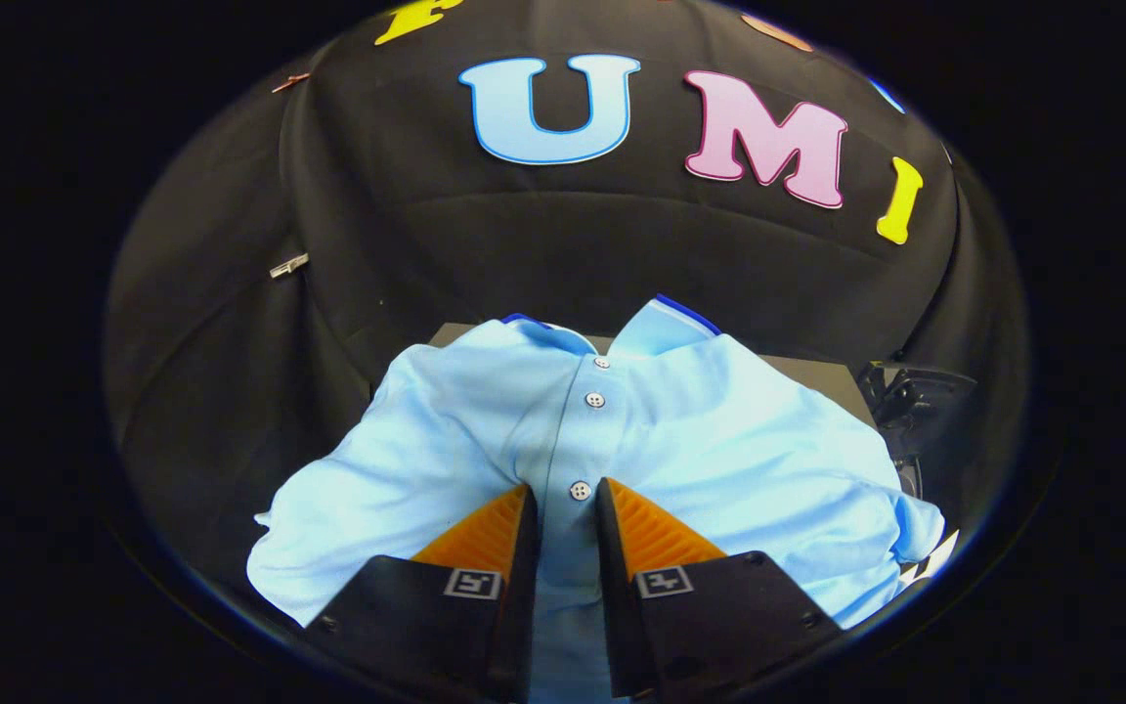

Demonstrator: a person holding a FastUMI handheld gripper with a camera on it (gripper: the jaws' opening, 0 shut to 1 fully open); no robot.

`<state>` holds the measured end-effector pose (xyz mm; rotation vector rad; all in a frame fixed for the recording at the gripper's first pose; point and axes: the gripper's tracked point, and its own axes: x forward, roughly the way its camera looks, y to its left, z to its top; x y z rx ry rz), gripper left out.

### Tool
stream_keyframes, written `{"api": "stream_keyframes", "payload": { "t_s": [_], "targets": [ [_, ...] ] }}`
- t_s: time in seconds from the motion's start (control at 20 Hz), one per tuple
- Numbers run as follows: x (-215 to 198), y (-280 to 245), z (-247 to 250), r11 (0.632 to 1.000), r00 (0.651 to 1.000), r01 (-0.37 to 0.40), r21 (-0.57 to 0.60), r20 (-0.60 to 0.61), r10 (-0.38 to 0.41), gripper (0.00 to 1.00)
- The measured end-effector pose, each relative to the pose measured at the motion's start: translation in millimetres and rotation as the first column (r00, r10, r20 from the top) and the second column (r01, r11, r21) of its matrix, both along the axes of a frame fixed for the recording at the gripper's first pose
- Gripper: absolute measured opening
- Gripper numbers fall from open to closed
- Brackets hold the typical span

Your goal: Put the clothes into the washing machine and then close the washing machine lid.

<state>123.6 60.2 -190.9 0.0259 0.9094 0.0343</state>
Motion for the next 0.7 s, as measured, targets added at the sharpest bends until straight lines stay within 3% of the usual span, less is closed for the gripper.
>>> {"api": "stream_keyframes", "payload": {
  "t_s": [0.1,0.25,0.35,0.7],
  "targets": [
    [1,0,2,1.0,1.0,-0.008,0.015,0.003,0.008,0.23],
    [7,-1,4,0.999,1.0,-0.007,0.041,-0.003,0.008,0.22],
    [4,-4,7,0.999,0.998,-0.047,0.007,-0.029,0.047,0.08],
    [-13,-16,53,0.992,0.99,-0.124,-0.009,0.07,0.125,0.08]
  ]
}}
